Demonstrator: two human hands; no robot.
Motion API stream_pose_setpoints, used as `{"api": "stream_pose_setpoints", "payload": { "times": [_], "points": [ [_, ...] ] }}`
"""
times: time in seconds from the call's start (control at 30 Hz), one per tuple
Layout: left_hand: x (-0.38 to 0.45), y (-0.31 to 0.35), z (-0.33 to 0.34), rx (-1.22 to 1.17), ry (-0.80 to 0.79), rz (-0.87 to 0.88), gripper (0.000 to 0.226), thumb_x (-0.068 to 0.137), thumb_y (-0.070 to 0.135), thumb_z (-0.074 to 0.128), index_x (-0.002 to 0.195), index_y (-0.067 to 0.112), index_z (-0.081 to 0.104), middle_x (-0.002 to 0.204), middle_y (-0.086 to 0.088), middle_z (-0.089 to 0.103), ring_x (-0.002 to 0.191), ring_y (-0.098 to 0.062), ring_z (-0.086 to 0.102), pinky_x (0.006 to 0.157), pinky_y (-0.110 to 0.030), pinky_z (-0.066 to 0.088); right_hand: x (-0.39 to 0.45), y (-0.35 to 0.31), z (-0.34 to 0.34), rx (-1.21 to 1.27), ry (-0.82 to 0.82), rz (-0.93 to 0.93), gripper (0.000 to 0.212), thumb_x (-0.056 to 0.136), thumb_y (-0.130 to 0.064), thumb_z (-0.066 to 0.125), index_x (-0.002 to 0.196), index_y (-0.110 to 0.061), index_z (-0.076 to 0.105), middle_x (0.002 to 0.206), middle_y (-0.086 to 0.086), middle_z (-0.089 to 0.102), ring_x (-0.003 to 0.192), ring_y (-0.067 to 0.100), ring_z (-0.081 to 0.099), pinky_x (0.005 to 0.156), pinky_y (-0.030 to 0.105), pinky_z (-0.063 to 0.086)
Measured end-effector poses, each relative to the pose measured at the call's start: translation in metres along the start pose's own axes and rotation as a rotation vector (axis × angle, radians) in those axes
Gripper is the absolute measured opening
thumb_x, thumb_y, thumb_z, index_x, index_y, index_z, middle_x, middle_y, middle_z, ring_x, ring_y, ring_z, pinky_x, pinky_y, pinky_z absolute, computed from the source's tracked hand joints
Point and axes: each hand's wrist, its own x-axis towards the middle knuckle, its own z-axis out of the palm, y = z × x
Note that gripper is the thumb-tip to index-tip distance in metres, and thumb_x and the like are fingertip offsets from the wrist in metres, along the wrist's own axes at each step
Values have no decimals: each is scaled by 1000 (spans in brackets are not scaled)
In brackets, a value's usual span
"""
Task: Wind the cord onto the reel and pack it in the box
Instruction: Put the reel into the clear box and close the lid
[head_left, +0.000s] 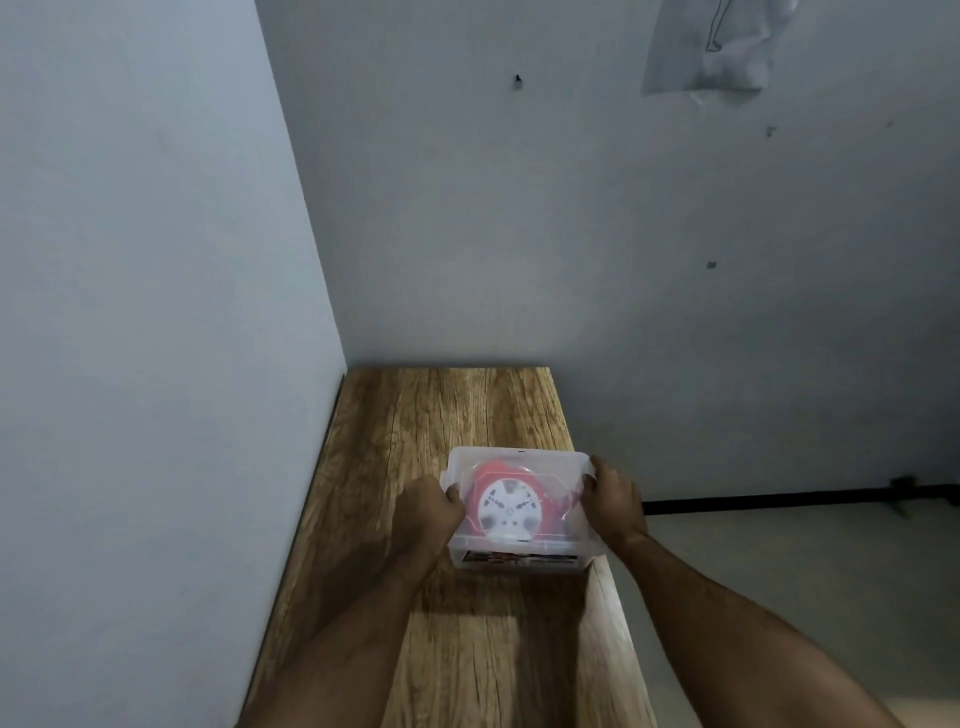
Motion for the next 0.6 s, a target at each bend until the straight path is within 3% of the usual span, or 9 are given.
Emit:
{"api": "stream_pose_setpoints", "payload": {
  "times": [0.1,0.23,0.3,0.4,0.5,0.6],
  "points": [
    [-3,2,9,32,-26,-18,40,102,41,46,119,8,62,114,-7,69,101,-20,67,89,-28,54,-8,-1,4,121,-33,31,26,108,-24,43,131,-21,55,123,4,60,120,27,58,89,33,49],
    [-3,5,15,107,-27,-20,43,106,40,40,134,9,49,130,-6,61,118,-18,59,99,-25,44,-9,-1,11,160,-31,29,29,111,-44,28,109,-36,55,106,-8,61,103,14,63,67,19,43],
    [-3,3,17,103,-36,6,41,107,35,37,134,6,48,133,-11,57,121,-24,57,102,-31,43,-9,0,12,215,-50,54,28,111,-44,29,107,-38,56,104,-8,61,93,7,60,72,24,47],
    [-1,0,21,100,-44,95,38,104,26,35,129,2,50,133,-18,53,121,-35,53,99,-43,44,-6,4,12,297,-105,122,31,110,-29,36,139,-28,46,118,3,60,112,28,62,93,43,50],
    [-2,1,22,163,41,116,36,101,26,43,130,6,50,131,-15,55,118,-31,55,96,-40,46,-2,9,15,315,-96,131,40,109,-25,37,149,-21,39,134,13,59,122,38,58,99,47,47],
    [1,4,24,341,192,241,53,93,37,61,137,9,48,135,-12,54,122,-26,54,102,-36,42,-1,10,18,320,-82,112,37,109,-25,37,145,-20,43,131,12,61,120,35,60,97,47,50]
  ]
}}
